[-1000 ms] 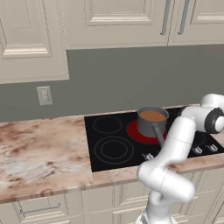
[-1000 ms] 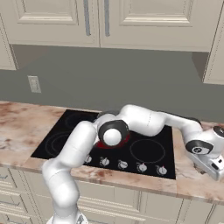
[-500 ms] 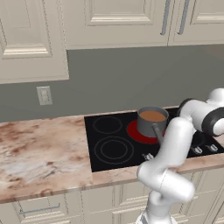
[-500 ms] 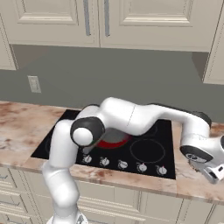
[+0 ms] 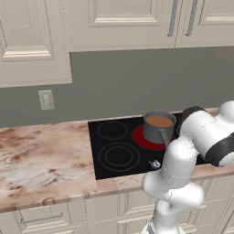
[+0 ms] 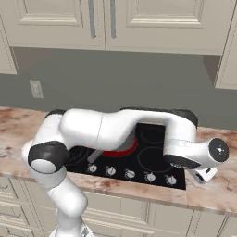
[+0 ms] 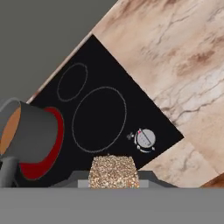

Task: Pick up the sugar cube(s) and place them in the saucepan with hot chocolate.

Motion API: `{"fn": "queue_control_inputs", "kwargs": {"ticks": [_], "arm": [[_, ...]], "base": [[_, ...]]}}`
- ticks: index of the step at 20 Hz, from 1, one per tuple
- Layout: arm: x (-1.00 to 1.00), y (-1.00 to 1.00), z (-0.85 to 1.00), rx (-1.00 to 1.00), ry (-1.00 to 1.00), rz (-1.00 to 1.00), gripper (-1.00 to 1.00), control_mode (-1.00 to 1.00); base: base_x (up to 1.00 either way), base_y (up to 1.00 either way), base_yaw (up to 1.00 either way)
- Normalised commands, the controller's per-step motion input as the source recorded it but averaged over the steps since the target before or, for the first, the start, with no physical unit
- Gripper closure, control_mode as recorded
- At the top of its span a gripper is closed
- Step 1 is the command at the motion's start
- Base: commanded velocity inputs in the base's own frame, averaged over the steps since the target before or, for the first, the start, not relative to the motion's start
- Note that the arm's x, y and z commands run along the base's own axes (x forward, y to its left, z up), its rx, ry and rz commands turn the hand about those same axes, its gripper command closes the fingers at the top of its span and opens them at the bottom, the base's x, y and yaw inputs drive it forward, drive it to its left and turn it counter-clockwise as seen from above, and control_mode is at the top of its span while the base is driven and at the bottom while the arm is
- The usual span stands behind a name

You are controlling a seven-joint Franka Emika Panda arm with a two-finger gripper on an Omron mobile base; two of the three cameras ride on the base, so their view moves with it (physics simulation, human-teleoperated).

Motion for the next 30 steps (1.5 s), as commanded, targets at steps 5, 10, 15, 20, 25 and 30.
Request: {"fn": "queue_control_inputs", "kwargs": {"ticks": [5, 10, 15, 20, 25, 30], "arm": [[0.0, 1.0, 0.42, -0.05, 0.0, 0.0, 1.0, -1.0], [0.01, 1.0, 0.38, -0.08, 0.0, 0.0, 1.0, -1.0], [0.12, 1.0, 0.31, -0.12, 0.07, 0.0, 1.0, -1.0], [0.13, 1.0, 0.32, -0.17, 0.11, 0.0, 1.0, -1.0], [0.48, 0.79, 0.2, -0.26, 0.0, 0.02, 1.0, -1.0], [0.78, 0.44, 0.08, -0.16, 0.08, 0.13, 1.0, -1.0]], "base": [[0.0, 0.0, 0.0], [0.0, 0.0, 0.0], [0.0, 0.0, 0.0], [0.0, 0.0, 0.0], [0.0, 0.0, 0.0], [0.0, 0.0, 0.0]]}}
